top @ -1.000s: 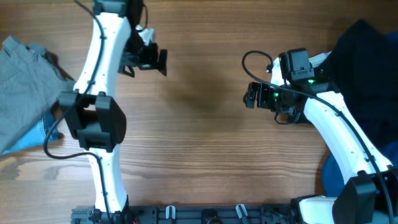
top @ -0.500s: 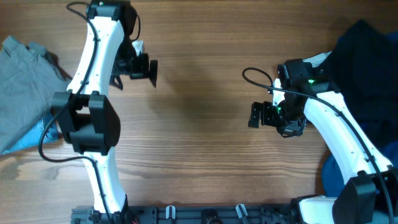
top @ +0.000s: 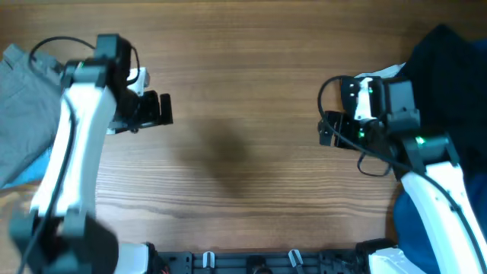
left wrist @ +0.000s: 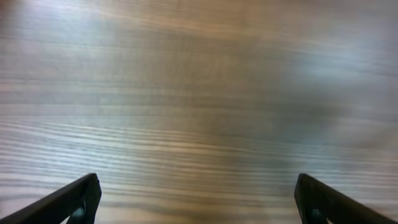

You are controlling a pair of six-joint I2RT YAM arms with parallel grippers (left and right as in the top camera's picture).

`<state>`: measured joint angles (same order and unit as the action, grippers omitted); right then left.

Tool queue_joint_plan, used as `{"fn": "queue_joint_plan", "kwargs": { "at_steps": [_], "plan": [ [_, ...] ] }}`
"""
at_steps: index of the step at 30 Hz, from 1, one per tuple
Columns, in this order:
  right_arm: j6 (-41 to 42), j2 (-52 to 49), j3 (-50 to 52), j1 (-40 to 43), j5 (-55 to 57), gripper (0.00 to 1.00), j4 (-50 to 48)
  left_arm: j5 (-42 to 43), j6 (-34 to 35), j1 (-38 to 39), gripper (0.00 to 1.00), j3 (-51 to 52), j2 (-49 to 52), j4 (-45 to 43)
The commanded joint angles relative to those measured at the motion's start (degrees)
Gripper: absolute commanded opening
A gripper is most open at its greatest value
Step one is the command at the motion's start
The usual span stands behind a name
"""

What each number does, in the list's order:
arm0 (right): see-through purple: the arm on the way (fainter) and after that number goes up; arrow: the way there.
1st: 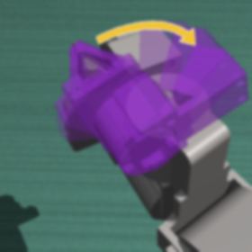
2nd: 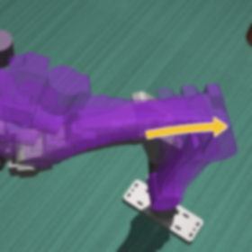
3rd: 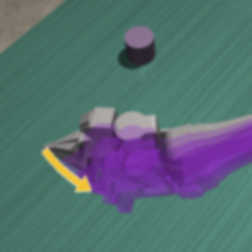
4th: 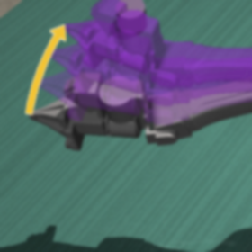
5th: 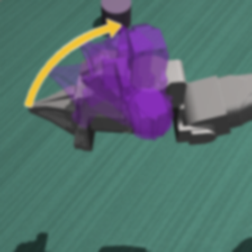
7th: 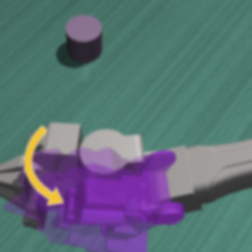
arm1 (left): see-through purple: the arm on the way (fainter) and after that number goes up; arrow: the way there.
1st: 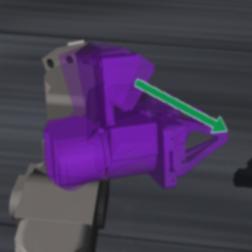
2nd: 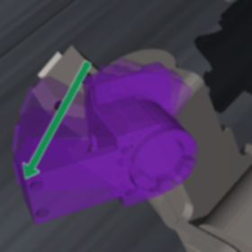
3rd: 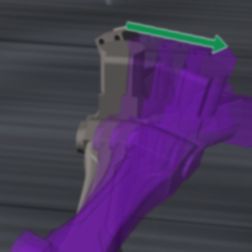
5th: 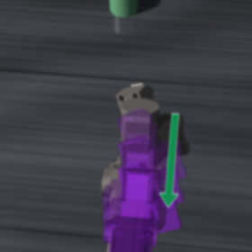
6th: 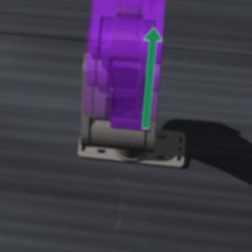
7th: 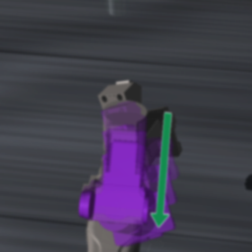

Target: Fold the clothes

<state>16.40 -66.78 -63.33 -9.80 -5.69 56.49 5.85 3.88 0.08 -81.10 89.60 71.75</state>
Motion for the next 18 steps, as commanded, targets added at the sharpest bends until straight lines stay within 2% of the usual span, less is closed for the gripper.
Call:
{"fn": "queue_joint_plan", "kwargs": {
  "at_steps": [1,5,9,13,18],
  "plan": [
    [0.07,4.59,-0.72,0.2,5.2,1.0,-1.62,-0.66,2.99,-0.09,1.0,8.66,-14.53,-6.34],
    [-0.15,9.22,-0.72,0.2,6.43,1.0,-4.13,-1.03,3.06,-0.09,1.0,17.75,-29.77,-12.46],
    [0.15,11.63,-0.72,0.2,9.86,1.0,-5.09,-1.03,3.04,-0.09,1.0,24.22,-41.4,-14.38],
    [0.22,11.69,-0.72,0.2,11.08,1.0,-4.35,-1.01,3.04,-0.09,1.0,25.22,-47.47,-14.62],
    [0.28,9.09,-0.72,0.2,10.82,1.0,-0.13,-1.01,3.02,-0.09,1.0,25.22,-49.81,-13.97]
  ]
}}
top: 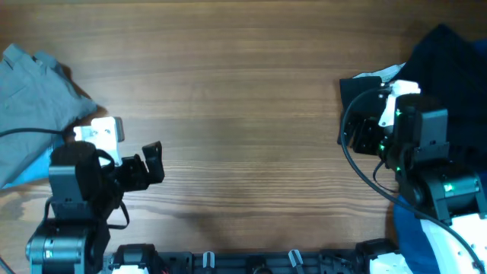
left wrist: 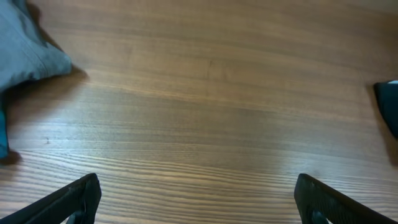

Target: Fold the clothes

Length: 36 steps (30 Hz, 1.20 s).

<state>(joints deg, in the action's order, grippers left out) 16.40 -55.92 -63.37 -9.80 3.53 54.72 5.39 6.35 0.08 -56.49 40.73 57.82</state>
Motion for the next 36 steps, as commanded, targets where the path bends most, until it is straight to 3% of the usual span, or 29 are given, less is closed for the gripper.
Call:
{"fn": "queue_joint_plan", "kwargs": {
  "at_steps": [1,7,12,36],
  "plan": [
    [0.31,-2.34,-0.68,0.2,1.6,1.0,2.43,-0.55,0.57,-0.09,1.0,0.61,-0.94,0.02],
    [0.26,-6.58,-0.68,0.2,0.46,1.0,3.65,-0.55,0.55,-0.09,1.0,0.61,-0.87,0.02],
    [0.15,-10.4,-0.68,0.2,-8.63,0.99,6.62,-0.55,0.55,-0.09,1.0,0.61,-0.9,0.02],
    [-2.73,-12.13,-0.68,0.04,-2.45,1.0,0.76,-0.55,0.57,-0.09,1.0,0.61,-0.87,0.02]
  ]
}}
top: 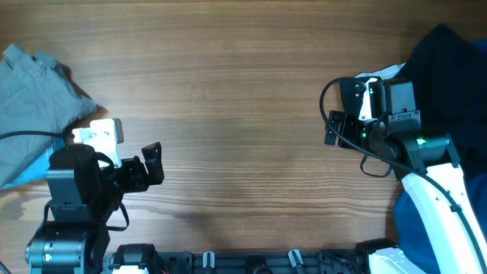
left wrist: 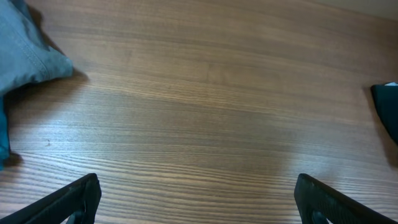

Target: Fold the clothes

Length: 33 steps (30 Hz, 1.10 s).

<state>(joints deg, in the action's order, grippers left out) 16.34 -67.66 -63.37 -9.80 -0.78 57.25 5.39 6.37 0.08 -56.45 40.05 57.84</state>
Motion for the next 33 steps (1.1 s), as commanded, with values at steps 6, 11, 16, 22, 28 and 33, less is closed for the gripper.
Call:
{"fn": "queue_joint_plan", "kwargs": {
  "at_steps": [6,11,16,22,28,33],
  "plan": [
    [-11.69,-0.2,-0.68,0.02,1.42,1.0,-9.11,-0.55,0.52,-0.09,1.0,0.57,-0.2,0.0],
    [-15.08,3.13,-0.68,0.02,1.42,0.99,-13.73,-0.55,0.52,-0.09,1.0,0.57,-0.2,0.0],
    [-15.1,7.32,0.13,0.04,1.44,1.0,-15.26,-0.55,0.52,-0.09,1.0,0.57,-0.2,0.02],
    [-16.81,13.62,6.16,0.13,1.92,1.0,-21.7,-0.55,0.52,-0.09,1.0,0.57,-0.2,0.0],
    [-17.73,24.85,19.3,0.13,2.08,1.0,-33.66,-0.55,0.55,-0.09,1.0,0.57,-0.2,0.0],
    [-17.81,32.06,28.61,0.13,2.1,1.0,-42.75,-0.55,0.52,-0.09,1.0,0.57,-0.22,0.0]
  ]
}}
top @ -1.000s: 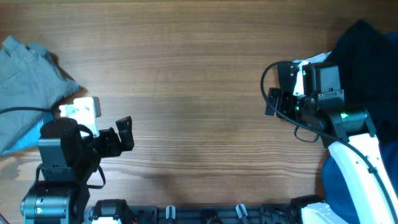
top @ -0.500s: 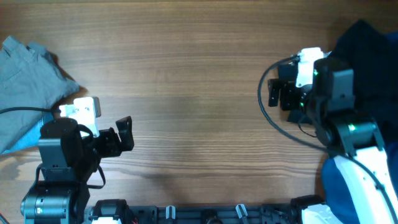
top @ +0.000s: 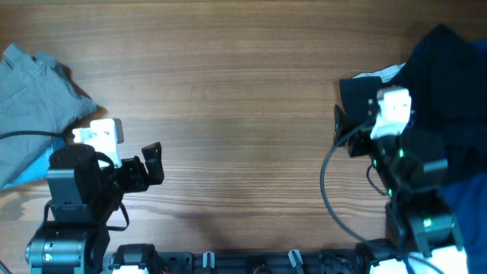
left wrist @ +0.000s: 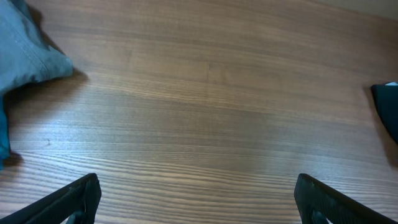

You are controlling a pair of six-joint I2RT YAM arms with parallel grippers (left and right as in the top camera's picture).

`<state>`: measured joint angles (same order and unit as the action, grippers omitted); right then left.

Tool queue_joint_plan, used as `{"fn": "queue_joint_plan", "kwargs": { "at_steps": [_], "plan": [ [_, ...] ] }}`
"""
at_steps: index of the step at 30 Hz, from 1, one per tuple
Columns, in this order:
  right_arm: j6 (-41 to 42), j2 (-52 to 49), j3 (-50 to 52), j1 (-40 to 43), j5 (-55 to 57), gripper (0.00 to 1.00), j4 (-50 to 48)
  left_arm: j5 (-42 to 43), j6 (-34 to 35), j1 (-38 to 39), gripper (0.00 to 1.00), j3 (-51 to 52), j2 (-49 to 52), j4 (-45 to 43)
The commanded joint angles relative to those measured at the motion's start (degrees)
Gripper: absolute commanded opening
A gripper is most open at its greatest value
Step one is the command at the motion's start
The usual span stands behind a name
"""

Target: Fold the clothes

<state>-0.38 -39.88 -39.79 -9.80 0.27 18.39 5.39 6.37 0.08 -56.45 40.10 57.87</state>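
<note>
Grey clothes (top: 30, 84) lie bunched at the table's far left, showing again as a grey corner (left wrist: 28, 56) in the left wrist view. A heap of dark navy clothes (top: 449, 84) fills the right side, with a corner (left wrist: 388, 109) at the left wrist view's right edge. My left gripper (top: 152, 164) hovers open over bare wood at the near left, nothing between its fingertips (left wrist: 81, 196). My right gripper (top: 348, 131) sits at the navy heap's left corner. Its jaws blend with the dark cloth.
A light-blue cloth (top: 23, 171) peeks out from under the grey clothes at the left edge. A wooden table (top: 243, 91) spans the whole view. A blue garment (top: 468, 198) lies at the near right beside the right arm.
The left arm has not moved. The right arm now stands drawn back toward the near edge. Its gripper sits slightly further right, by the navy corner.
At first my left arm reached out beside the grey clothes, gripper open, and the right gripper was left of the navy heap. Then both arms were drawn back. Later the right arm reached left again; now it is drawn back. No cloth has moved.
</note>
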Motion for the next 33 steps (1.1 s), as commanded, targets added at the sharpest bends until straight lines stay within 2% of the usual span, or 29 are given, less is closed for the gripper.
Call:
{"fn": "queue_joint_plan", "kwargs": {
  "at_steps": [1,7,20,27,30,33],
  "plan": [
    [-1.09,5.66,6.86,0.13,1.03,1.0,-5.55,-0.55,0.55,-0.09,1.0,0.57,-0.24,0.0],
    [-1.05,12.94,15.37,0.13,1.05,1.0,-12.02,-0.55,0.52,-0.09,1.0,0.57,-0.24,0.0],
    [-0.96,31.98,28.41,0.13,1.07,1.0,-15.91,-0.55,0.52,-0.09,1.0,0.57,-0.24,-0.02],
    [-0.98,39.74,36.52,0.15,1.18,1.0,-24.68,-0.55,0.52,-0.09,1.0,0.57,-0.24,-0.02],
    [-1.03,39.71,39.58,0.31,1.46,1.0,-30.75,-0.55,0.55,-0.09,1.0,0.57,-0.24,-0.02],
    [-1.16,39.74,39.5,0.35,3.23,1.0,-30.4,-0.55,0.52,-0.09,1.0,0.57,-0.24,-0.02]
  ]
}}
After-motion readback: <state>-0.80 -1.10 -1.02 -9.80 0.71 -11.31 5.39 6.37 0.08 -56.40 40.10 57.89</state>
